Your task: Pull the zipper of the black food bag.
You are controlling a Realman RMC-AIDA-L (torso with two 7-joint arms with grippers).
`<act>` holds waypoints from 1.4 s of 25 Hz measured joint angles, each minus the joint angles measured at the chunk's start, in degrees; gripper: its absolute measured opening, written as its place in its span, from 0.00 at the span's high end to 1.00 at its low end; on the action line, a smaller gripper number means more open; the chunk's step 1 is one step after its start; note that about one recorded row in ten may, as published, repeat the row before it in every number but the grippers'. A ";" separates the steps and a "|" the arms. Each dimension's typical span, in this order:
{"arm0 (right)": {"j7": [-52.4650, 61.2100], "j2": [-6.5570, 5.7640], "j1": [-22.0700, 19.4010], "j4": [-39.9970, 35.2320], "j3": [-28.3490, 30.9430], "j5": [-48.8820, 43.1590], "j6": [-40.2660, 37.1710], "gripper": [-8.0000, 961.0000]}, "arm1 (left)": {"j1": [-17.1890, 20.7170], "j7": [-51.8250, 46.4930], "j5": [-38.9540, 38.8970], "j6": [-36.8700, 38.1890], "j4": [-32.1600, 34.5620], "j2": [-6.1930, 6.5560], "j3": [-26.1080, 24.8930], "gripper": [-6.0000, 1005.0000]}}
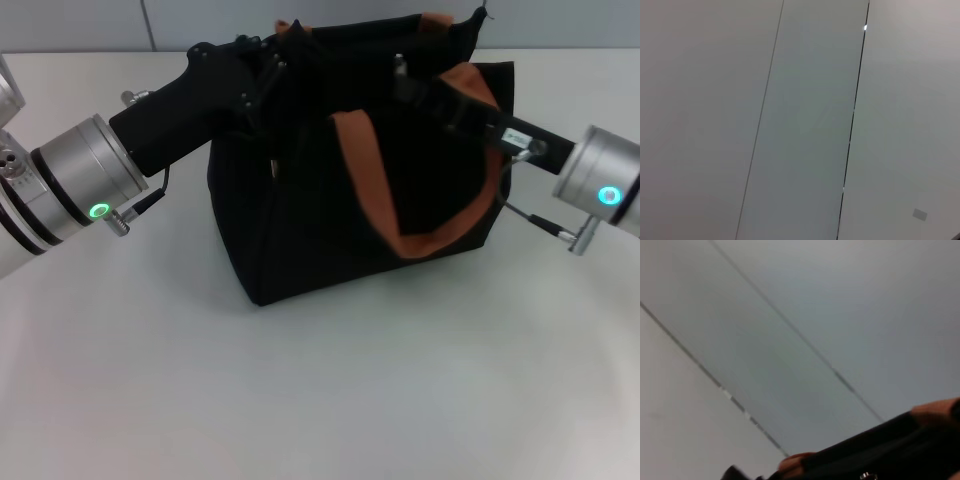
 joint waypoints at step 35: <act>-24.13 0.18 -6.70 1.34 0.07 7.71 -21.45 0.54 | 0.74 -2.17 -6.77 -1.69 2.45 0.24 -0.01 0.87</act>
